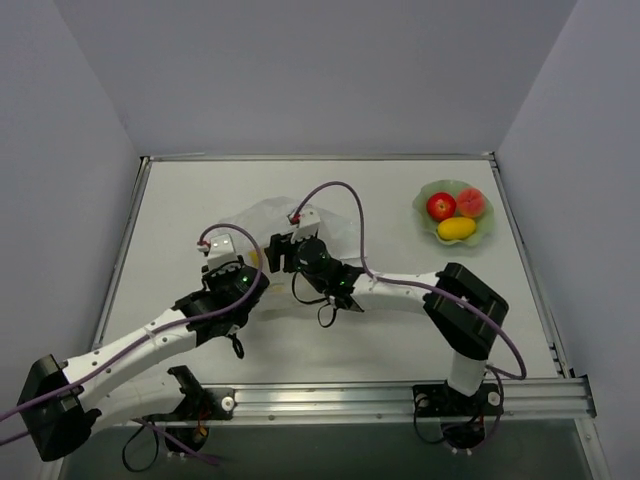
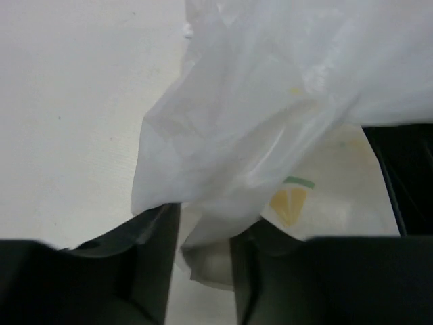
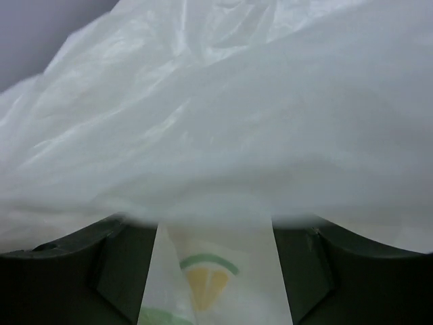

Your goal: Take the fake fruits out of the plastic bag

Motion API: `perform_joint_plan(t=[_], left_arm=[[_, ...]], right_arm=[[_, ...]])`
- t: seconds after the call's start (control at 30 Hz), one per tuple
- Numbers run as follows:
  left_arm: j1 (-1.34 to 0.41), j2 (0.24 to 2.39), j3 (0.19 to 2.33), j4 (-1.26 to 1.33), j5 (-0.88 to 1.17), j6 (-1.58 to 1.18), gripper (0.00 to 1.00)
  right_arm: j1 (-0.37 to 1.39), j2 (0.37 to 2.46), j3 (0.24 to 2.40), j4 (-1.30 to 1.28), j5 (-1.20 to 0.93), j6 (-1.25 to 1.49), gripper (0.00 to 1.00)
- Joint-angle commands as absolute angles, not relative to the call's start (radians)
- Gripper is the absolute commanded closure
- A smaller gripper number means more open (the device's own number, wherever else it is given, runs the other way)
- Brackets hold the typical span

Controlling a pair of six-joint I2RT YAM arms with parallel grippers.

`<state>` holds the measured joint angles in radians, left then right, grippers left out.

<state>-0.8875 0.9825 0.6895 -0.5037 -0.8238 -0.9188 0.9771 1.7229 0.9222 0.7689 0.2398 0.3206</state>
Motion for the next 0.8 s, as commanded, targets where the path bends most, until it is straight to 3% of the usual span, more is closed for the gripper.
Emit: perform_joint_plan(t=[0.0, 0.03, 0.13, 0.3, 0.57, 0.67, 0.7, 0.77], left_arm=[[-0.737, 0.992, 0.707, -0.372, -0.741, -0.893, 0.61], [-0.712, 1.006, 0.713, -0.362, -0.726, -0.891, 0.46], [-0.597, 1.047, 0.713, -0.325, -0.648, -0.89, 0.32], [-0.491, 1.132, 0.686, -0.24, -0.485, -0.893, 0.32], [-0.427, 1.236, 0.627, -0.15, -0.407, -0.917, 0.32], [-0.426, 1.236, 0.6, -0.137, -0.426, -0.936, 0.68], [-0.426, 1.227, 0.592, -0.141, -0.433, -0.936, 0.95], [-0.426, 1.178, 0.574, -0.153, -0.449, -0.939, 0.98]], right_arm=[[0.98, 1.853, 1.075, 0.741, 0.324, 0.486, 0.37], [0.979, 1.886, 1.141, 0.733, 0.327, 0.515, 0.35], [0.973, 1.992, 1.233, 0.732, 0.325, 0.593, 0.29], [0.939, 2.121, 1.311, 0.767, 0.242, 0.673, 0.22], [0.917, 2.187, 1.333, 0.793, 0.223, 0.774, 0.05], [0.9, 2.226, 1.333, 0.859, 0.169, 0.824, 0.12], [0.896, 2.23, 1.328, 0.88, 0.164, 0.848, 0.15], [0.893, 2.241, 1.318, 0.935, 0.15, 0.87, 0.21]])
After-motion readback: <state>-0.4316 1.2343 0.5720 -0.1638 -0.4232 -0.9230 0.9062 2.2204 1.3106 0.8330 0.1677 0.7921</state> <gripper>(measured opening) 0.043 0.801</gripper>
